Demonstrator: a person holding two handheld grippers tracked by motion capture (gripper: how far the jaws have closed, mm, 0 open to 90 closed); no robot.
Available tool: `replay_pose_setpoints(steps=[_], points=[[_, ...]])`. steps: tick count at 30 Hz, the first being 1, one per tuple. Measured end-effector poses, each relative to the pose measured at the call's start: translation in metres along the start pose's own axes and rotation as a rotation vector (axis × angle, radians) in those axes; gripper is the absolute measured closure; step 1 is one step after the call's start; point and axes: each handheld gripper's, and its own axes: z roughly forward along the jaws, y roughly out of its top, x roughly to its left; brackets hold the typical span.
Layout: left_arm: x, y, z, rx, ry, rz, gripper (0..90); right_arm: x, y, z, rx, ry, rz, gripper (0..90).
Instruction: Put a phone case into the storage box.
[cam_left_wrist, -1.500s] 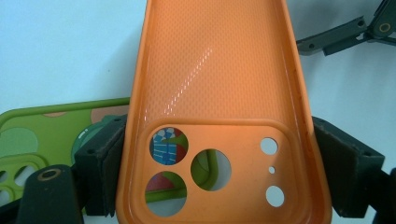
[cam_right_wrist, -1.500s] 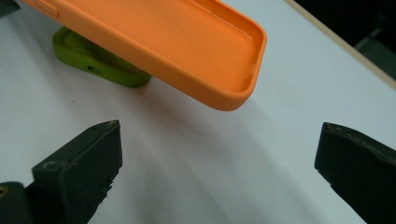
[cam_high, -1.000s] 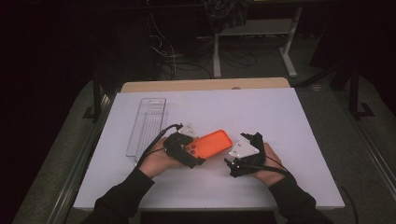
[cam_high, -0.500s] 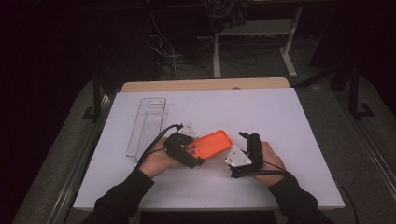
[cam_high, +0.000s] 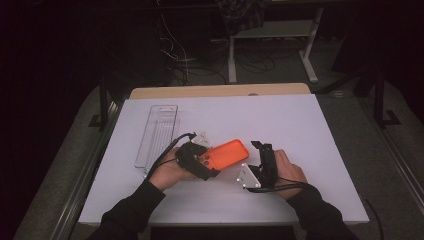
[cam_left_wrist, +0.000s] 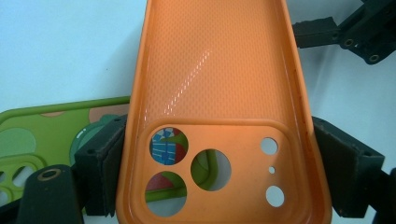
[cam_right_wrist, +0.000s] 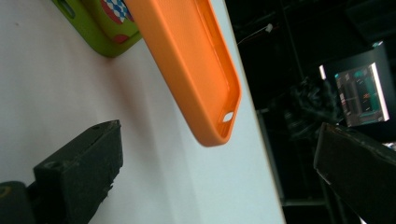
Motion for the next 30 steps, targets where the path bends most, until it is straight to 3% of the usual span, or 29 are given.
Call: replay_pose_setpoints(steps=[2,12,19,20,24,26,30], points=[[0.000,0.000,0.000,0.001,0.000,0.001,15.9,-0.001,0.002,0.002,-0.007,-0.016,-0.045,1.3],[0.001,0.001,-0.002,0.002,0.003,0.010,15.9,0.004,0.013,0.007,-0.031,-0.045,-0.147,3.6],[0.002,0.002,-0.003,0.003,0.004,0.009,15.9,0.006,0.021,0.009,-0.026,-0.083,-0.187,8.0],[0.001,0.002,-0.003,-0.010,0.004,-0.003,15.8,0.003,0.023,0.010,-0.033,-0.087,-0.254,10.5],[0.002,0.002,-0.005,-0.006,0.006,0.006,15.9,0.005,0.026,0.011,-0.045,-0.092,-0.272,14.3],[0.003,0.002,-0.004,-0.006,0.007,0.007,15.9,0.007,0.030,0.012,-0.040,-0.094,-0.305,19.4],[0.002,0.002,-0.004,-0.007,0.006,0.006,15.9,0.011,0.032,0.014,-0.056,-0.111,-0.293,25.4]])
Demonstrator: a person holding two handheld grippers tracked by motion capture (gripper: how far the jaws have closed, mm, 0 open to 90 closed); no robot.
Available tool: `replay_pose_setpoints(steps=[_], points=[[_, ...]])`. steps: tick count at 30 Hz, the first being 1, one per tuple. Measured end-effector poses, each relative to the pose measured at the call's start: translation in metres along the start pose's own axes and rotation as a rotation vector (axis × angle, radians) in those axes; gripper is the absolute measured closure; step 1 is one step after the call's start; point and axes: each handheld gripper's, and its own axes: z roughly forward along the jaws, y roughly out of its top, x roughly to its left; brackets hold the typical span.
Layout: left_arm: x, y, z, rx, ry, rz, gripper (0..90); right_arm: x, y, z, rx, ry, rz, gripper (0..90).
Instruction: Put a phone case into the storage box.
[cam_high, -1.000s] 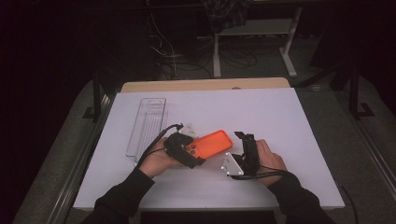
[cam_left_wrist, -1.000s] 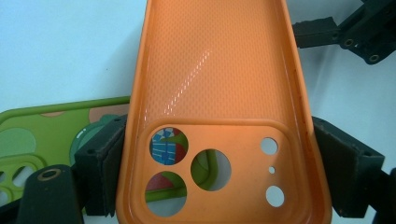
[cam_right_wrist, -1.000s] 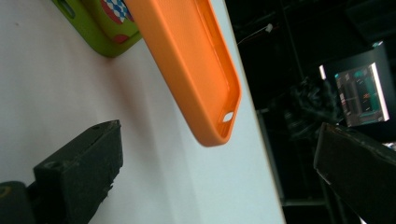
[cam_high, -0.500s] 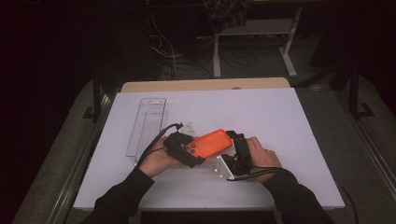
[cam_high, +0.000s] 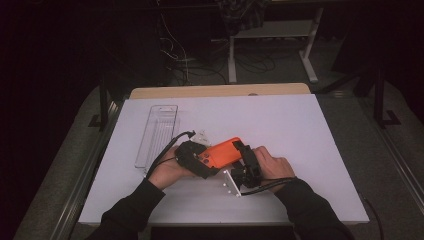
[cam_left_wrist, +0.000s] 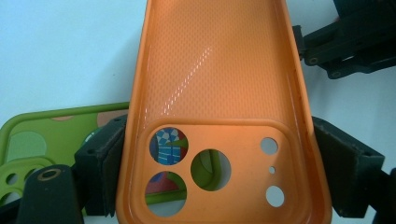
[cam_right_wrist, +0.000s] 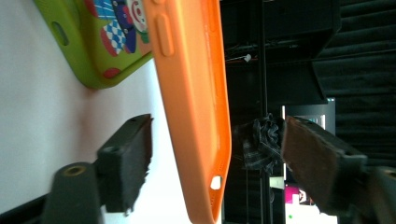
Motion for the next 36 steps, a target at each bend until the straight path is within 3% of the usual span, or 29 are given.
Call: replay_pose_setpoints(steps=[4,11,13,26,36], points=[[0.001,0.000,0.000,0.001,-0.001,0.002,15.9,0.000,0.001,-0.001,-0.001,0.014,-0.020,34.5],[-0.001,0.001,0.000,-0.002,-0.002,0.005,15.9,0.005,0.003,-0.003,-0.014,0.013,-0.049,42.3],[-0.001,0.000,0.000,0.000,-0.001,-0.001,15.9,0.007,0.004,-0.004,-0.019,0.021,-0.056,49.7],[-0.001,0.001,0.000,-0.003,0.000,-0.002,15.9,0.008,0.006,-0.005,-0.011,0.039,-0.076,69.9],[0.000,0.000,0.000,0.005,0.002,0.002,15.8,0.011,0.008,-0.006,-0.005,0.047,-0.107,77.6]])
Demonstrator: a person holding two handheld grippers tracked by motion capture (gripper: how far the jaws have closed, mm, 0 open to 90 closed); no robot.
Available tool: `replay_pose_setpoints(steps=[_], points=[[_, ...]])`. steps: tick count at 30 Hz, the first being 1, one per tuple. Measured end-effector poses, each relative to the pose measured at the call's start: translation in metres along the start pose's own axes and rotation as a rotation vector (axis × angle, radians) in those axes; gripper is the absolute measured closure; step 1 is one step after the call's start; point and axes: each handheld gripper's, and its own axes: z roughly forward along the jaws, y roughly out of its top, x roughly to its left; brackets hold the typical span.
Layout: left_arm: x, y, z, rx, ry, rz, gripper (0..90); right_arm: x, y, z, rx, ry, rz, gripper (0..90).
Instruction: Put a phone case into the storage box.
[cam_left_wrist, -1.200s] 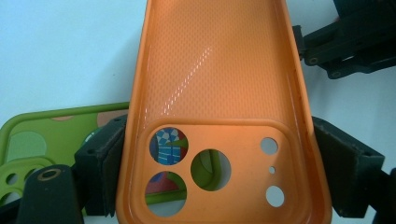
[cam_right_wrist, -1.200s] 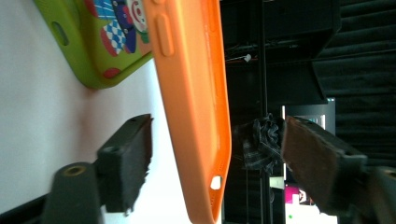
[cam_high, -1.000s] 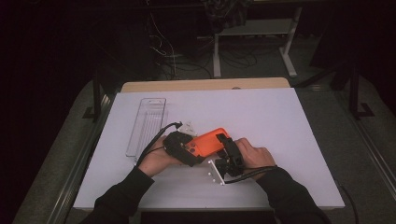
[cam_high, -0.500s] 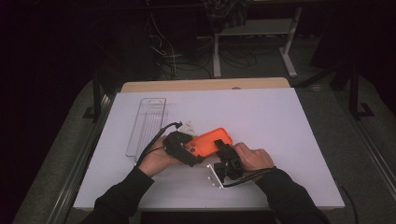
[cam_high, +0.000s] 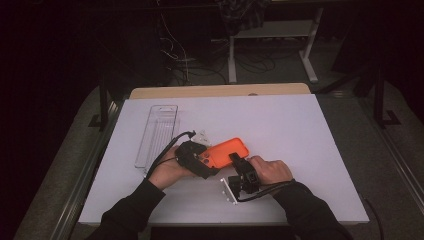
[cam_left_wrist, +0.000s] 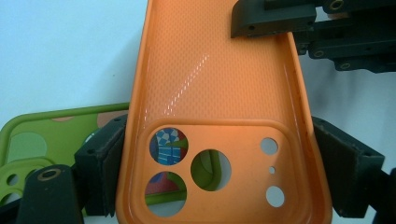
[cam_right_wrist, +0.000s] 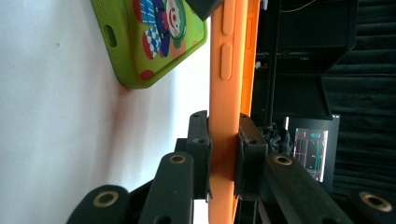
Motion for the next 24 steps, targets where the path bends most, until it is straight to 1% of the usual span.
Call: replay_pose_setpoints(steps=[1,6,7,8,9,10,11,12,13,14,15,16,17,18,20,21,22,23,24], points=[[0.0000,0.0002,-0.0001,-0.001,0.000,-0.002,15.8,0.0003,0.0002,0.0000,0.003,-0.003,-0.003,77.8],[0.0000,0.0002,0.0006,0.000,0.005,0.020,15.4,0.0016,0.0008,0.0001,0.010,-0.014,-0.019,78.2],[0.0000,0.0001,0.0008,-0.002,0.003,0.019,15.4,0.0024,0.0007,0.0005,0.005,-0.026,-0.021,78.2],[-0.0005,-0.0002,0.0009,-0.005,0.004,0.018,15.3,0.0025,0.0008,0.0002,0.006,-0.028,-0.025,78.3],[-0.0018,-0.0005,0.0016,-0.016,0.005,0.007,15.1,0.0024,0.0008,0.0001,0.006,-0.028,-0.025,78.3],[-0.0019,-0.0007,0.0014,-0.019,0.004,0.009,14.9,0.0026,0.0009,-0.0001,0.006,-0.029,-0.026,78.4],[-0.0010,-0.0008,0.0005,-0.014,0.006,0.027,14.7,0.0027,0.0010,-0.0003,0.007,-0.031,-0.028,78.5],[-0.0016,-0.0011,0.0006,-0.023,0.009,0.021,14.5,0.0019,0.0009,-0.0005,0.007,-0.032,-0.031,78.5],[-0.0021,-0.0010,0.0006,-0.030,0.009,0.013,13.3,0.0018,0.0007,-0.0007,0.009,-0.030,-0.029,78.5],[-0.0021,-0.0010,0.0004,-0.031,0.006,0.014,12.6,0.0016,0.0005,-0.0009,0.009,-0.031,-0.026,78.5],[-0.0014,-0.0008,-0.0006,-0.019,0.006,0.029,11.1,0.0014,0.0001,-0.0009,0.011,-0.028,-0.023,78.5],[-0.0027,-0.0011,-0.0002,-0.034,0.008,0.014,9.4,0.0013,-0.0003,-0.0009,0.014,-0.030,-0.021,78.5],[-0.0030,-0.0010,-0.0009,-0.040,0.006,0.011,7.9,0.0009,-0.0010,-0.0008,0.015,-0.029,-0.022,78.5],[-0.0021,-0.0007,-0.0024,-0.037,0.011,0.023,6.3,0.0003,-0.0016,-0.0009,0.016,-0.032,-0.023,78.5],[-0.0017,-0.0003,-0.0043,-0.039,0.009,0.028,2.6,0.0000,-0.0029,-0.0012,0.021,-0.029,-0.018,78.4],[-0.0015,-0.0003,-0.0051,-0.042,0.007,0.031,2.3,-0.0005,-0.0037,-0.0014,0.023,-0.025,-0.017,78.4],[-0.0014,-0.0002,-0.0058,-0.041,0.005,0.033,1.5,-0.0015,-0.0044,-0.0016,0.028,-0.012,-0.013,78.4],[-0.0015,-0.0003,-0.0066,-0.042,0.000,0.032,0.9,-0.0014,-0.0053,-0.0016,0.031,-0.014,-0.008,78.4],[-0.0010,-0.0006,-0.0075,-0.042,-0.003,0.039,0.8,-0.0021,-0.0064,-0.0014,0.032,-0.014,-0.010,78.4]])
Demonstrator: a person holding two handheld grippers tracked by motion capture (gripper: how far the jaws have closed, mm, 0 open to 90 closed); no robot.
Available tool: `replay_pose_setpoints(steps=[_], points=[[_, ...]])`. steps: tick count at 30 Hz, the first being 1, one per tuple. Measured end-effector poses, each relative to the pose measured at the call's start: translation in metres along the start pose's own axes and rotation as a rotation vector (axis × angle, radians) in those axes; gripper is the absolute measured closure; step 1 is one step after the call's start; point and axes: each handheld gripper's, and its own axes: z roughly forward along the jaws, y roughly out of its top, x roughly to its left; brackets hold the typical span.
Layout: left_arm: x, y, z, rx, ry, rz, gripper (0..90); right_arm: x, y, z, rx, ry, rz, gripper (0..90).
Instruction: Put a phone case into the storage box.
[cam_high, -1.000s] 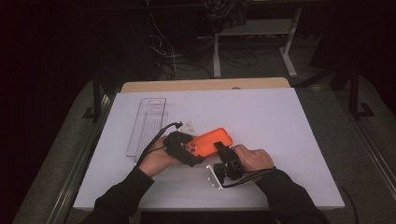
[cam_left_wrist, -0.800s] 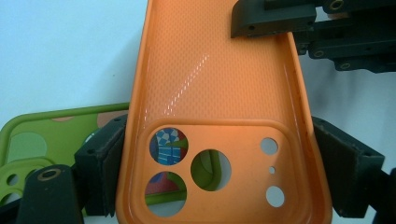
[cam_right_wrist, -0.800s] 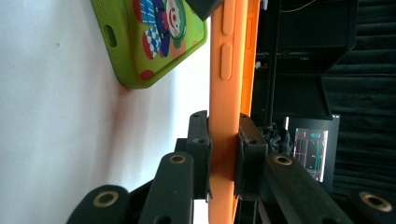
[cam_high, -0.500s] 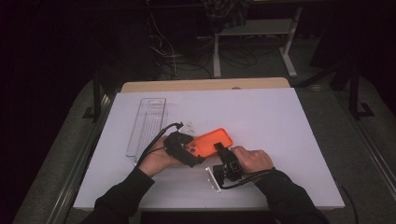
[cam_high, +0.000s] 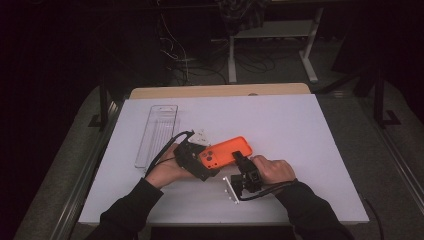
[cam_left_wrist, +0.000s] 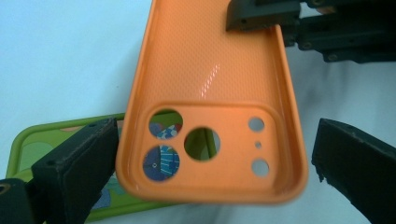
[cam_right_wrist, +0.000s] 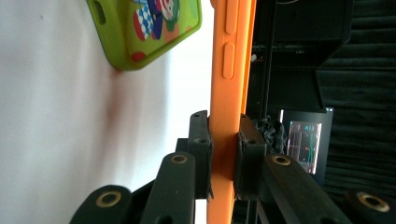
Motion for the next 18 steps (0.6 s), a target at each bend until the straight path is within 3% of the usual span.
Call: replay_pose_setpoints(steps=[1,4,7,9,12,13,18], points=[[0.000,0.000,0.000,-0.015,0.006,-0.007,0.5,0.000,-0.001,0.000,0.004,0.000,0.006,78.4],[0.002,-0.001,-0.003,0.002,0.001,0.012,0.0,-0.001,-0.007,0.001,0.013,-0.004,0.025,78.3],[0.001,-0.002,-0.002,-0.026,0.009,-0.012,0.0,-0.001,-0.010,0.001,0.019,-0.002,0.032,78.3],[0.003,-0.003,-0.003,-0.022,0.009,-0.009,0.0,-0.002,-0.013,0.001,0.027,0.017,0.024,78.3],[0.004,-0.004,-0.005,-0.013,0.010,0.000,0.0,-0.004,-0.015,0.001,0.036,0.010,0.056,78.4],[0.003,-0.004,-0.004,-0.030,0.013,-0.020,0.0,-0.004,-0.016,0.001,0.039,0.014,0.053,78.3],[0.006,-0.004,-0.005,-0.006,0.025,-0.001,0.0,-0.006,-0.021,0.001,0.047,0.036,0.084,78.3]])
